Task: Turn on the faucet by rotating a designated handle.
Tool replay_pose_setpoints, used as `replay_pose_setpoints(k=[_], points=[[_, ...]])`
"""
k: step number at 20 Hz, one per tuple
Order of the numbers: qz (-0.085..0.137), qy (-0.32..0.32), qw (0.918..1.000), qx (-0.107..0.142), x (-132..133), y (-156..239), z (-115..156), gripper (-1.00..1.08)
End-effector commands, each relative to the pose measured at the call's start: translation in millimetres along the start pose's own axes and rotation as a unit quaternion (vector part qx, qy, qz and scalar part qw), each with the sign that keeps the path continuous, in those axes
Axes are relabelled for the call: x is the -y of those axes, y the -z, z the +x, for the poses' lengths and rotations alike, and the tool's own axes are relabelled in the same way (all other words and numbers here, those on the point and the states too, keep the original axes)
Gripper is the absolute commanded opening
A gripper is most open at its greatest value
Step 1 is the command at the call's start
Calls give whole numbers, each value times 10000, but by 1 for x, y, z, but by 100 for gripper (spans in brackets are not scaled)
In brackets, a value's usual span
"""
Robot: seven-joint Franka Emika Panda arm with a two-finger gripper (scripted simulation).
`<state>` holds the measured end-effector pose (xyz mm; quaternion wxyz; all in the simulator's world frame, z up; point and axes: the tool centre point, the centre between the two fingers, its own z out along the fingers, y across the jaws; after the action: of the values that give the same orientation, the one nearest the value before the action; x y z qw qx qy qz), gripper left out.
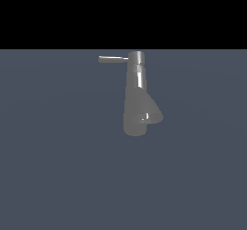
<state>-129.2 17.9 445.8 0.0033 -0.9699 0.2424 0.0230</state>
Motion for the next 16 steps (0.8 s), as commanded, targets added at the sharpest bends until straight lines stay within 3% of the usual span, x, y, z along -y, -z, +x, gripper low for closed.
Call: replay_pose_setpoints(k=[1,8,16], points=[[-15,-308,9995,-4,9,-6,12,-100],[-54,-1144,9934,-16,32,-26,45,-100],[-89,-2084,9780,-30,59,-55,81,-100]])
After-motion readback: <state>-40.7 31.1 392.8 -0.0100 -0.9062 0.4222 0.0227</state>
